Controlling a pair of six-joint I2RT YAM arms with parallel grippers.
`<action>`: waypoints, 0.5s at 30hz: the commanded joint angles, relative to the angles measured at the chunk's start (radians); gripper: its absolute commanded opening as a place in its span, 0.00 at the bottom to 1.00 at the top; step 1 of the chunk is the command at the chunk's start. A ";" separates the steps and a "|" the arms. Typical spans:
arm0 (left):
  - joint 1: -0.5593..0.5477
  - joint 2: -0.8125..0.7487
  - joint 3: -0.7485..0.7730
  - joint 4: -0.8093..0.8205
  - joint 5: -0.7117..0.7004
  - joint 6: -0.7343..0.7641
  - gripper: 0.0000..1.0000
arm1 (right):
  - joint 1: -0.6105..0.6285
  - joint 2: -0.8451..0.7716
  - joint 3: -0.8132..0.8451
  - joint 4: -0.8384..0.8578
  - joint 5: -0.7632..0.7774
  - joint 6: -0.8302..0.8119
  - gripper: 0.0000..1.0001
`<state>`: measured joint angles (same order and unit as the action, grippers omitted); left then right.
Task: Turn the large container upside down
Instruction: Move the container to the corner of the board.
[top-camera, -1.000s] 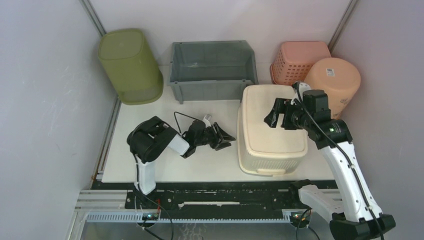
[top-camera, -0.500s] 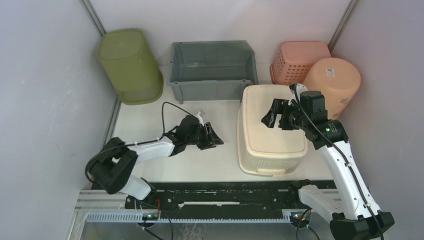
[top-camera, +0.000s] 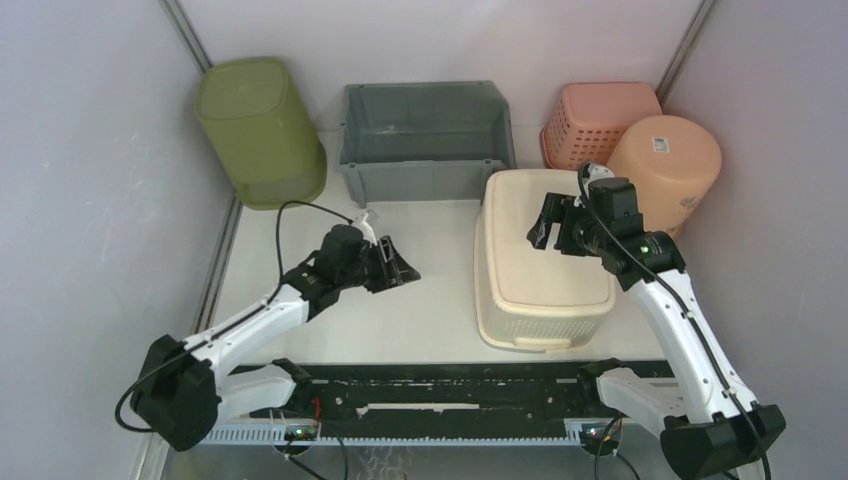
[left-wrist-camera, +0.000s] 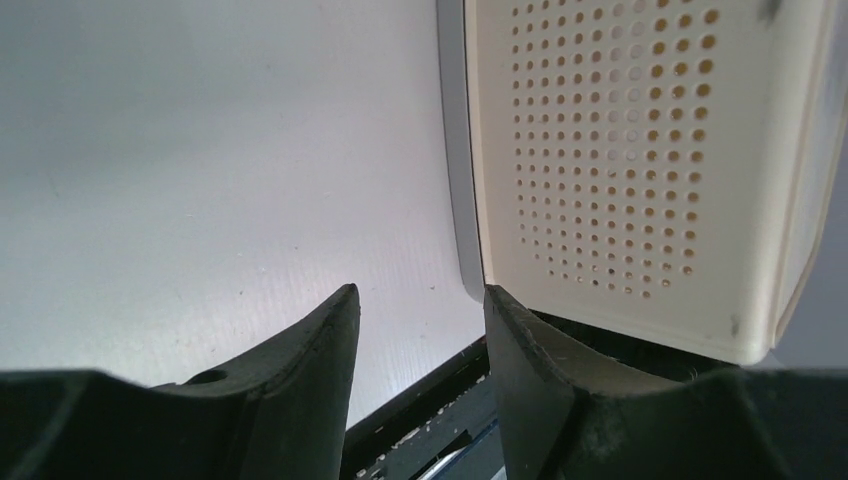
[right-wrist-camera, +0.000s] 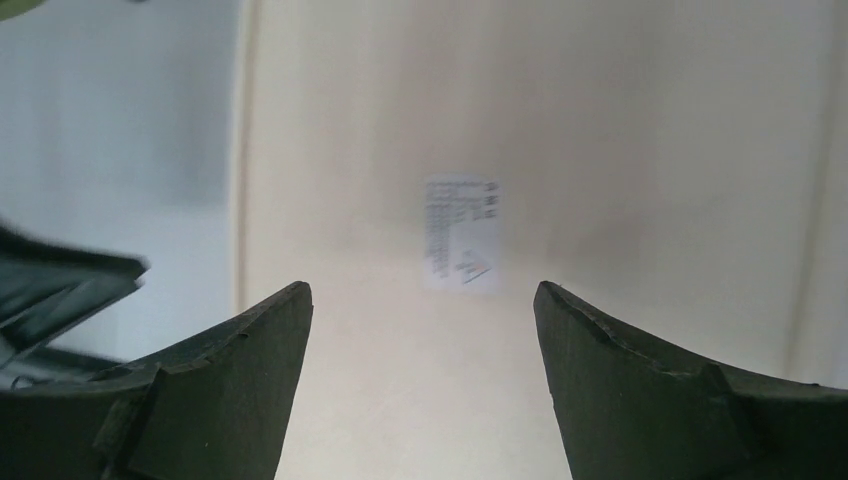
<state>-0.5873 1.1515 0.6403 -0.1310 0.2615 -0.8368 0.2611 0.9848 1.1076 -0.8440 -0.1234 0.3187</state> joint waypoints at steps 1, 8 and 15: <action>0.014 -0.096 0.060 -0.096 -0.010 0.049 0.54 | -0.024 0.076 0.049 -0.021 0.221 0.028 0.90; 0.038 -0.236 0.091 -0.201 -0.015 0.073 0.55 | -0.152 0.061 0.011 0.019 0.260 0.045 0.92; 0.057 -0.304 0.127 -0.295 -0.016 0.099 0.55 | -0.234 0.055 0.016 0.013 0.232 0.031 0.92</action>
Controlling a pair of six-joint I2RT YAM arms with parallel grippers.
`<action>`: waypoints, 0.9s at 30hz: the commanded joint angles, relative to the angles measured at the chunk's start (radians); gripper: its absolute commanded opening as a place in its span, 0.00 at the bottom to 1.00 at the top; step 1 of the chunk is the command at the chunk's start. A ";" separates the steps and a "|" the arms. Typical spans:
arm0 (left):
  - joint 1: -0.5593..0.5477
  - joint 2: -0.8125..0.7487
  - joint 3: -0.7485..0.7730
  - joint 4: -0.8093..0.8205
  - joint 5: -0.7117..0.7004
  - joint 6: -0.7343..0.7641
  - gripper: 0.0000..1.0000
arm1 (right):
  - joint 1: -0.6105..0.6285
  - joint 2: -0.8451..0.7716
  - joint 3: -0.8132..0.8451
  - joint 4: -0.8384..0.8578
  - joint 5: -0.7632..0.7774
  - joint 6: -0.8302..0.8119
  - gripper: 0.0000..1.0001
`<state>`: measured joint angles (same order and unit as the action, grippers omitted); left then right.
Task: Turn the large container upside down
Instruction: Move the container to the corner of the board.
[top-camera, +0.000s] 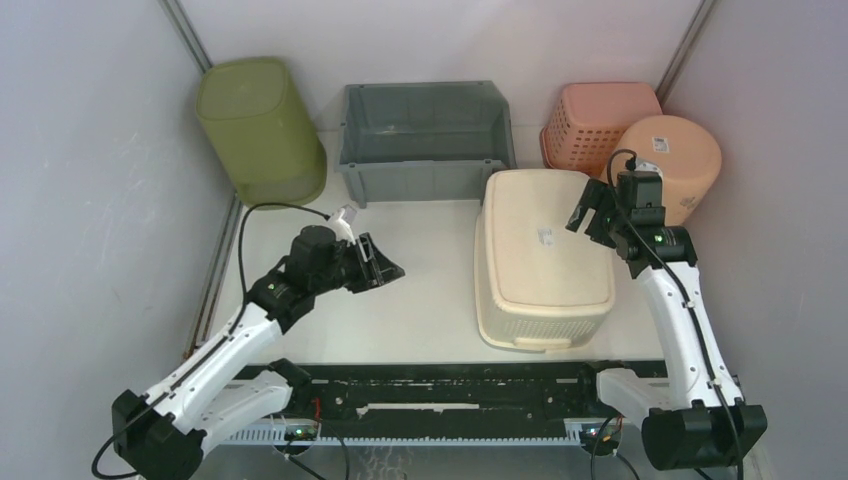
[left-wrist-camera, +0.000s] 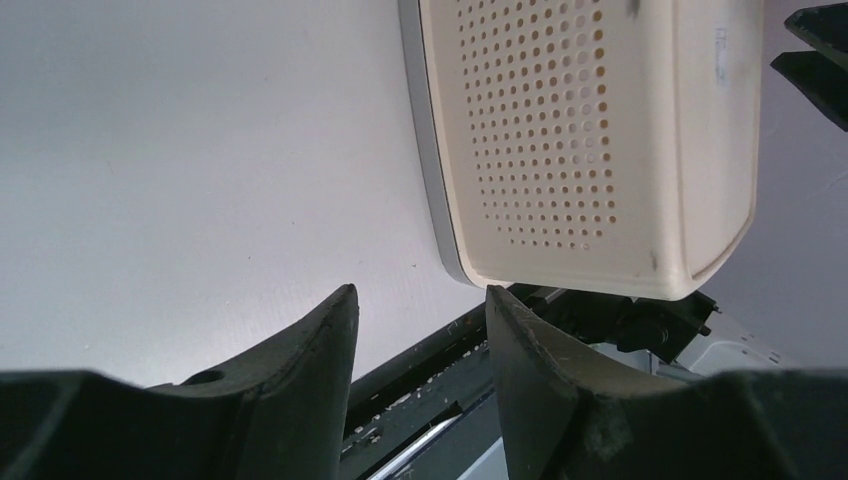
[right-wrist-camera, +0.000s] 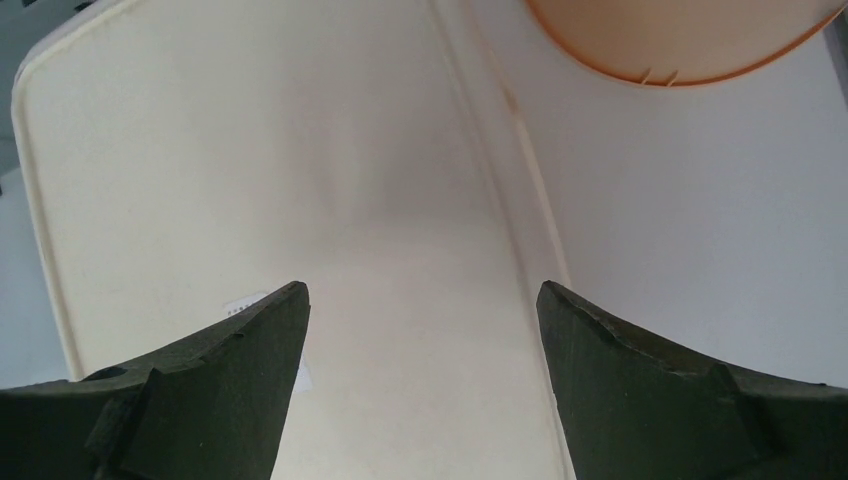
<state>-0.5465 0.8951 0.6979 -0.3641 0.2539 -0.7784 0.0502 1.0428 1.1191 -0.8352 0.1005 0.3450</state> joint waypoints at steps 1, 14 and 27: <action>0.018 -0.066 0.075 -0.076 -0.008 0.040 0.55 | -0.033 0.012 0.000 0.003 -0.030 0.008 0.92; 0.098 -0.212 0.258 -0.278 0.001 0.078 0.56 | 0.040 -0.009 -0.216 0.208 -0.214 0.055 0.86; 0.127 -0.249 0.250 -0.292 0.023 0.078 0.56 | 0.422 0.021 -0.257 0.360 -0.168 0.222 0.85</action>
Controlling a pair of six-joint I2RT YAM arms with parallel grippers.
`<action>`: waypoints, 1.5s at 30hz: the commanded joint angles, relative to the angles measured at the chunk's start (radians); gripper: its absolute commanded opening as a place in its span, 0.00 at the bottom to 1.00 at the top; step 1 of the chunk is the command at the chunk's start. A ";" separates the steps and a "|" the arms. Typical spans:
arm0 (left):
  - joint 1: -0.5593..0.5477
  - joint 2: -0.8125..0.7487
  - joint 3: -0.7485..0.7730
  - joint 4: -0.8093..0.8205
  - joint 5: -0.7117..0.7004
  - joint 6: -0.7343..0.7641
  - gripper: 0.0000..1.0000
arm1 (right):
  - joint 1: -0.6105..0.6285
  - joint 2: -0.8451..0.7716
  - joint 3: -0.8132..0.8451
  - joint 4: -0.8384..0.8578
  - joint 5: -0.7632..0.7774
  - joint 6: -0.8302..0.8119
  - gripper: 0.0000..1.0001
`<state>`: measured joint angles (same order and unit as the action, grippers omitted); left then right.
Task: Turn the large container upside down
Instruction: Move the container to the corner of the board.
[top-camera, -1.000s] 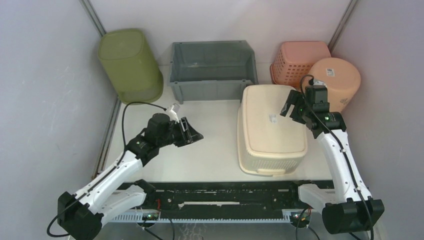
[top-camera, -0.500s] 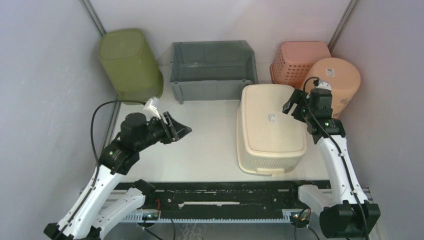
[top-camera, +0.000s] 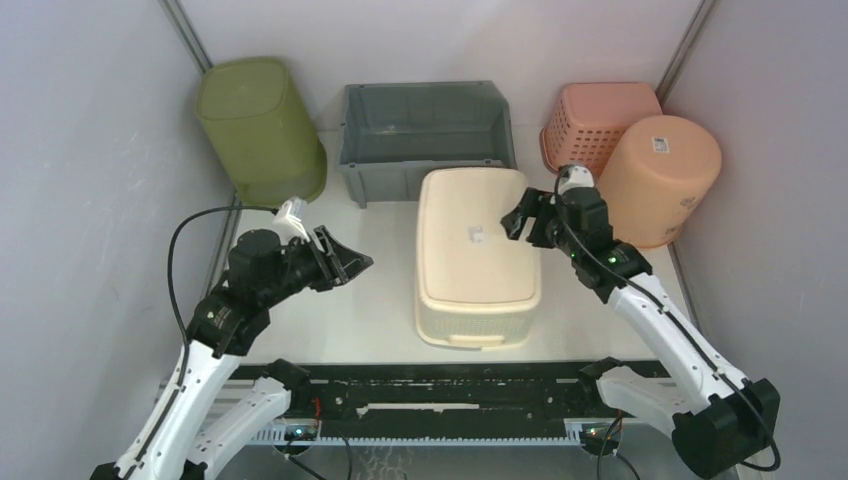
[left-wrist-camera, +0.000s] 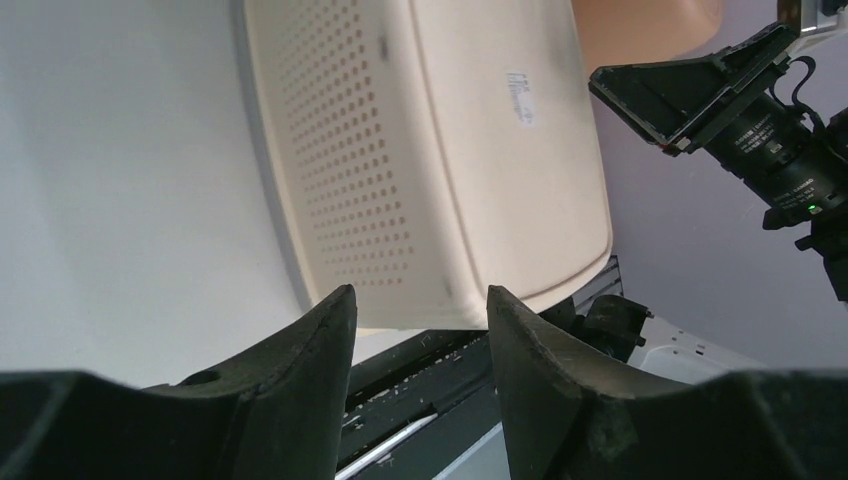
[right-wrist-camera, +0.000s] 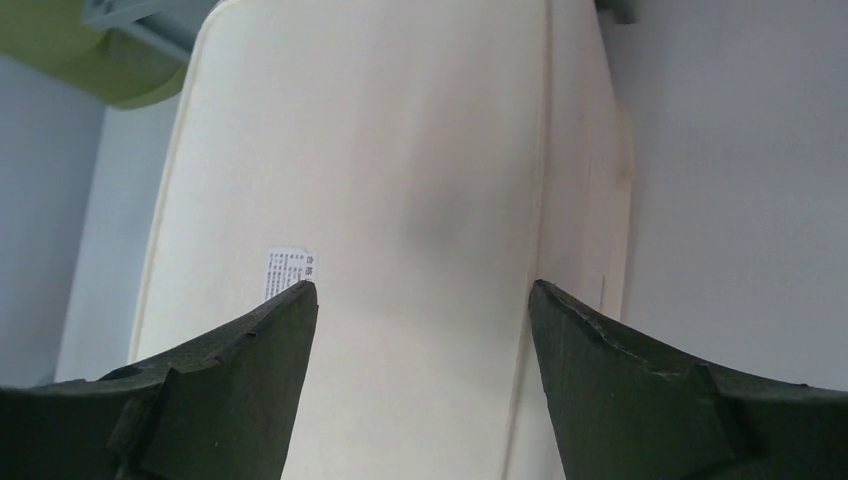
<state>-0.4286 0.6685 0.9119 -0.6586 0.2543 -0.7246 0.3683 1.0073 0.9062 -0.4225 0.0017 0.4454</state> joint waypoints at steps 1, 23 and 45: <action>0.011 -0.024 0.036 0.002 0.023 0.025 0.56 | 0.133 0.070 -0.045 -0.035 -0.062 0.133 0.85; 0.026 -0.084 0.059 -0.082 0.005 0.044 0.56 | 0.580 0.708 0.294 0.345 0.016 0.379 0.85; 0.031 -0.142 0.087 -0.121 -0.033 0.016 0.55 | 0.690 1.214 0.746 0.631 -0.328 0.522 0.84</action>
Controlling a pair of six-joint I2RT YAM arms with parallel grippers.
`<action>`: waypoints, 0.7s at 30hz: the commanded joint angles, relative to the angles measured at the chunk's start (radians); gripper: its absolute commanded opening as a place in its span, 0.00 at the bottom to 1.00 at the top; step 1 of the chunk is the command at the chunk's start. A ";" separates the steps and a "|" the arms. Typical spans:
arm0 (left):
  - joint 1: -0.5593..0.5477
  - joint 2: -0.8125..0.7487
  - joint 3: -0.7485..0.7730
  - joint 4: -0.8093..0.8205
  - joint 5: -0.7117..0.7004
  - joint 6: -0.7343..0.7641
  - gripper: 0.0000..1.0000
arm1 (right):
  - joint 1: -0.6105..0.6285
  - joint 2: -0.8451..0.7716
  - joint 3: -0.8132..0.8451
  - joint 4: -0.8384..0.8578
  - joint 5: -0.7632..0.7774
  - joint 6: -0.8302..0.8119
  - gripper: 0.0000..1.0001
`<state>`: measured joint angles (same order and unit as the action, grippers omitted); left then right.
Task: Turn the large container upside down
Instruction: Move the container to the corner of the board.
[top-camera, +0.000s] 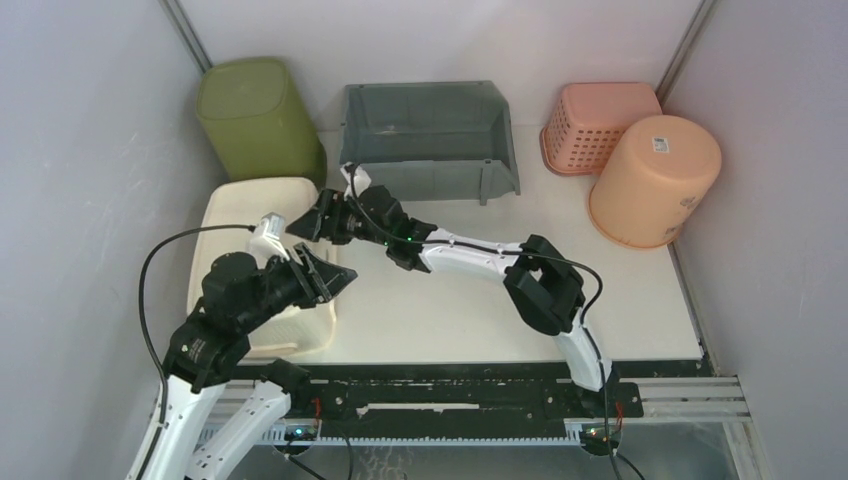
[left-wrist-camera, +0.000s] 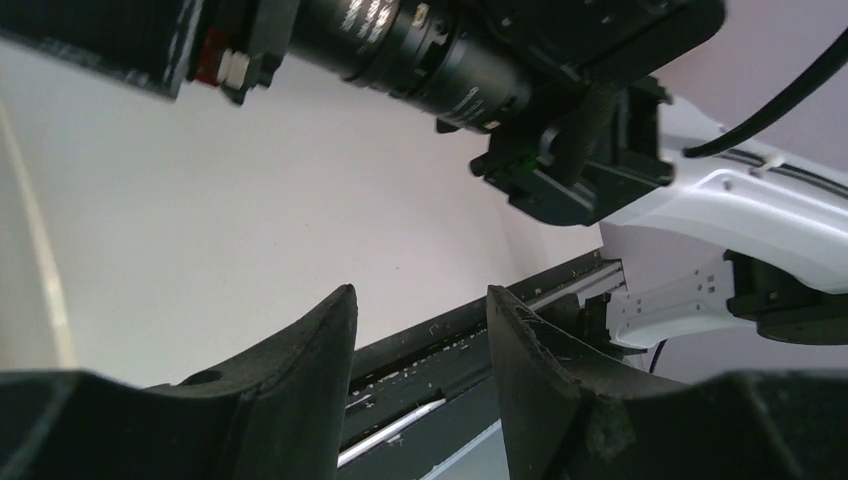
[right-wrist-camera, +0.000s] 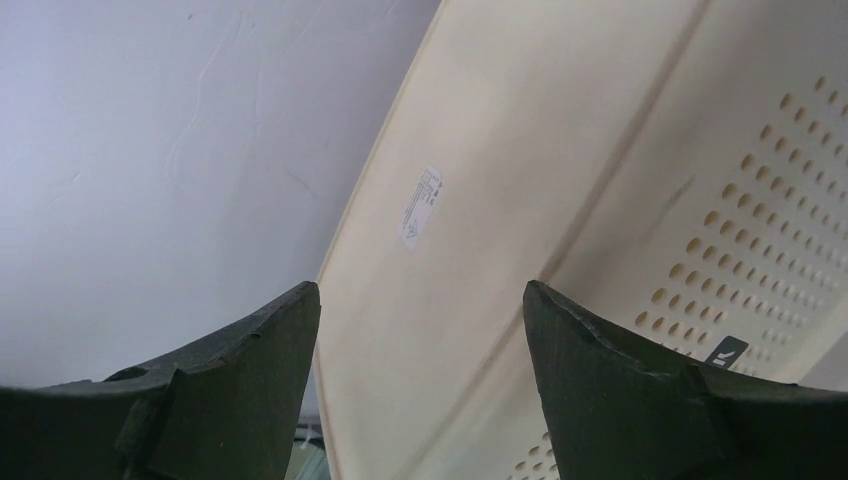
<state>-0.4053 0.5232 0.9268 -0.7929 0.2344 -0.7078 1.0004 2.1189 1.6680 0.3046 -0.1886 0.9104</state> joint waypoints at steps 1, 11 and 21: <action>0.008 0.008 0.076 0.008 -0.015 0.005 0.55 | 0.056 0.103 -0.010 -0.079 -0.157 0.055 0.84; 0.009 0.020 0.142 -0.032 -0.036 0.030 0.55 | -0.026 -0.209 -0.414 0.059 -0.131 0.005 0.85; 0.010 -0.001 0.123 -0.025 -0.029 0.030 0.55 | 0.070 -0.233 -0.666 0.169 -0.096 0.075 0.84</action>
<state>-0.4042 0.5316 1.0142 -0.8398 0.2066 -0.7021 1.0260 1.9091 1.0100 0.3531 -0.2928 0.9451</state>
